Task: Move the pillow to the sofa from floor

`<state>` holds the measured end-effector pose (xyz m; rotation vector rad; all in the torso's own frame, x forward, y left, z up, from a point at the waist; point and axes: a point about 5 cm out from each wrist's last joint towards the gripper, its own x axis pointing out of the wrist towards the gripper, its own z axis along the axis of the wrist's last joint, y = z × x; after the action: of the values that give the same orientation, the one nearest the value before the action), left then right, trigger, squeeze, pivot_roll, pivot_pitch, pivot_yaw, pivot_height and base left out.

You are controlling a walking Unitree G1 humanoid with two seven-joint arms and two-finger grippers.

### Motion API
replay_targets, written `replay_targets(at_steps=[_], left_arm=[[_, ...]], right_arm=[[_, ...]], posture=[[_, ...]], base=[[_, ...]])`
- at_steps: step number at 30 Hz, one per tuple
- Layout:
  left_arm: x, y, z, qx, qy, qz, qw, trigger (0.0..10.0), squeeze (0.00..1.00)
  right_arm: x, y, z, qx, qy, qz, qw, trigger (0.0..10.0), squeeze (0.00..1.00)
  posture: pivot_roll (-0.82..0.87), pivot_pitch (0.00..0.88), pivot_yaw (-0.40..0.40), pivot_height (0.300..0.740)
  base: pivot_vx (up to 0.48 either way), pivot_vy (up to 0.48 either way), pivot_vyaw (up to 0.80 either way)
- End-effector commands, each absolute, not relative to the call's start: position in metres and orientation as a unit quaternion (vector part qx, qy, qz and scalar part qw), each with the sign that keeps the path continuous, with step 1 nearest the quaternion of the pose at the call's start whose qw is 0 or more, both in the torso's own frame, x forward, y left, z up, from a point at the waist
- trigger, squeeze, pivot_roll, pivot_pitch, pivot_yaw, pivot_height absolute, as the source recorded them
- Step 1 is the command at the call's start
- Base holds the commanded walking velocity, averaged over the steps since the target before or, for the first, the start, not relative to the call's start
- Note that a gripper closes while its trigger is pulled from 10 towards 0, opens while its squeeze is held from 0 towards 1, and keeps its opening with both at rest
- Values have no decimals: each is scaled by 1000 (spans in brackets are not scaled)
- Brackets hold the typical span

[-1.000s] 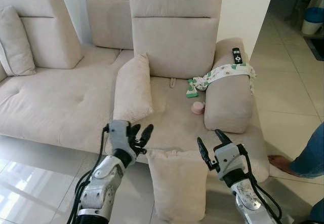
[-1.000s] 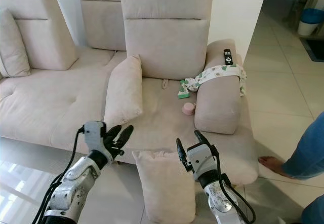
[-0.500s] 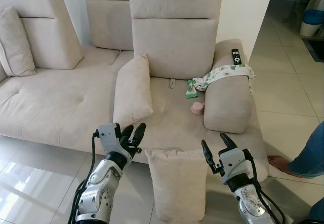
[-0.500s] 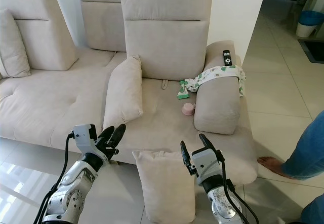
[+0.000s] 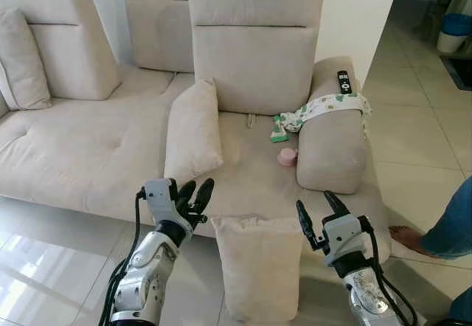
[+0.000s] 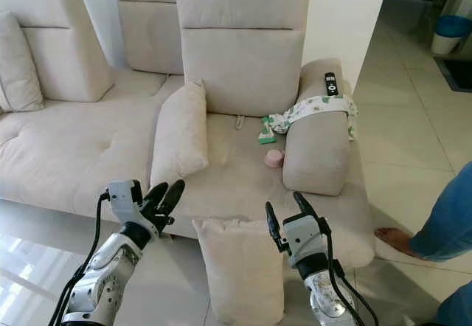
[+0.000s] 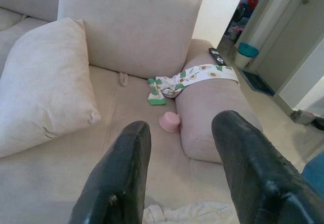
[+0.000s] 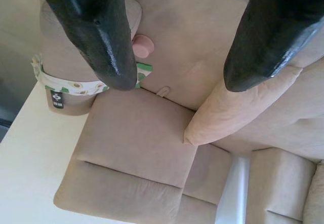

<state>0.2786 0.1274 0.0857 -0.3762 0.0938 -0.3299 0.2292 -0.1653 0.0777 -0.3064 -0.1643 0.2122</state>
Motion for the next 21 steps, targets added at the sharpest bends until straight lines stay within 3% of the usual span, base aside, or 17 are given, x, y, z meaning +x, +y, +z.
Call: replay_targets(at_steps=[1,21], left_arm=[[278,129,85,-174,47,-163,970,10000,0],[280,127,87,-165,45,-174,970,10000,0]], right_arm=[[230,-164,79,-148,-88,103,980,10000,0],[232,-163,79,-148,-93,100,980,10000,0]], posture=[[54,0,75,740],[50,0,80,740]], base=[[0,0,0],[0,0,0]])
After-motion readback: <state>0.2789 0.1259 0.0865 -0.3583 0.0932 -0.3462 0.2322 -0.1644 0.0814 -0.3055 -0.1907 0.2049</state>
